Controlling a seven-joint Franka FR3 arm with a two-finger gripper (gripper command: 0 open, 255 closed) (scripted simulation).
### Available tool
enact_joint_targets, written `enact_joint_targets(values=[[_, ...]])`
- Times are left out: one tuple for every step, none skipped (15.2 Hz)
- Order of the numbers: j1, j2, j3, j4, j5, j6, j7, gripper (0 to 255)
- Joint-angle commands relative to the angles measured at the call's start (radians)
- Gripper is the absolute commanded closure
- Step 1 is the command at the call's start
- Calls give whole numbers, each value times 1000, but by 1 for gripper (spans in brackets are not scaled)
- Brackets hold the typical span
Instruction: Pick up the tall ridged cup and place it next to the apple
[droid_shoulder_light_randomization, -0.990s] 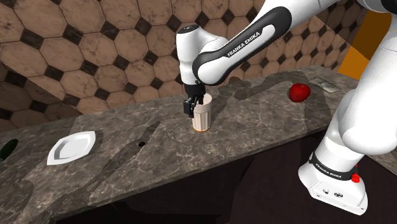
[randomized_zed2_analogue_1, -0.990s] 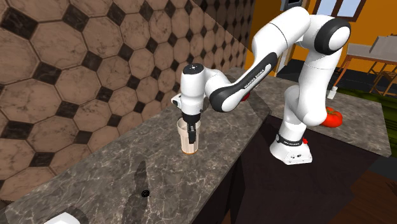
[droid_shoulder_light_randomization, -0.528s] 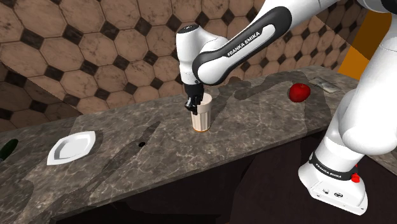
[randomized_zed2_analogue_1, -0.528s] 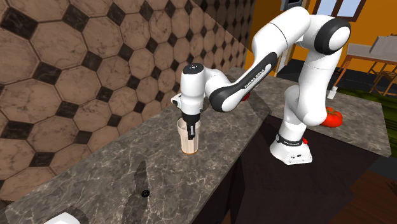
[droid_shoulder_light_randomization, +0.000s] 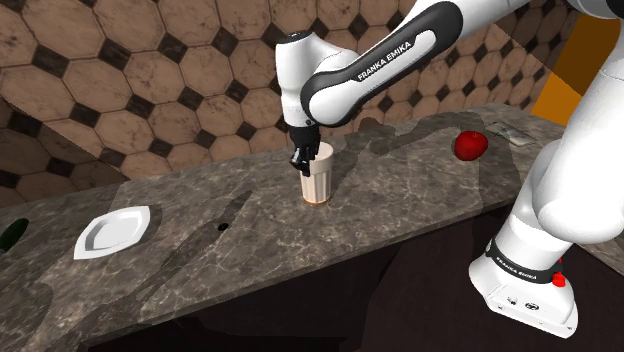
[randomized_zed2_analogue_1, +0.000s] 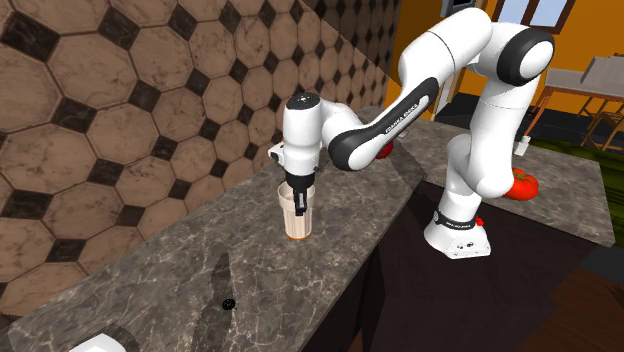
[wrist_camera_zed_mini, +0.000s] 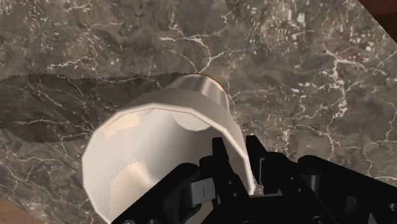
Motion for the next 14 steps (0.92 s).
enact_joint_targets(values=[[0, -15, 0, 12, 7, -26, -7, 255], [0, -21, 0, 19, 10, -38, -10, 255], [0, -27, 0, 27, 13, -51, -13, 255], [0, -32, 0, 35, 16, -64, -16, 255], [0, -37, 0, 43, 18, -77, -19, 255], [0, -42, -1, 51, 21, -90, -22, 255], [0, -47, -1, 60, 23, -103, -24, 255], [0, -52, -1, 68, 25, -116, -27, 255], [0, -56, -1, 77, 27, -129, -30, 255], [1, -60, -1, 86, 29, -142, -32, 255], [1, -64, -1, 96, 31, -155, -34, 255], [1, -68, -2, 105, 33, -168, -37, 255], [1, -71, -2, 115, 34, -181, -39, 255], [1, -74, -2, 125, 36, -194, -41, 255]])
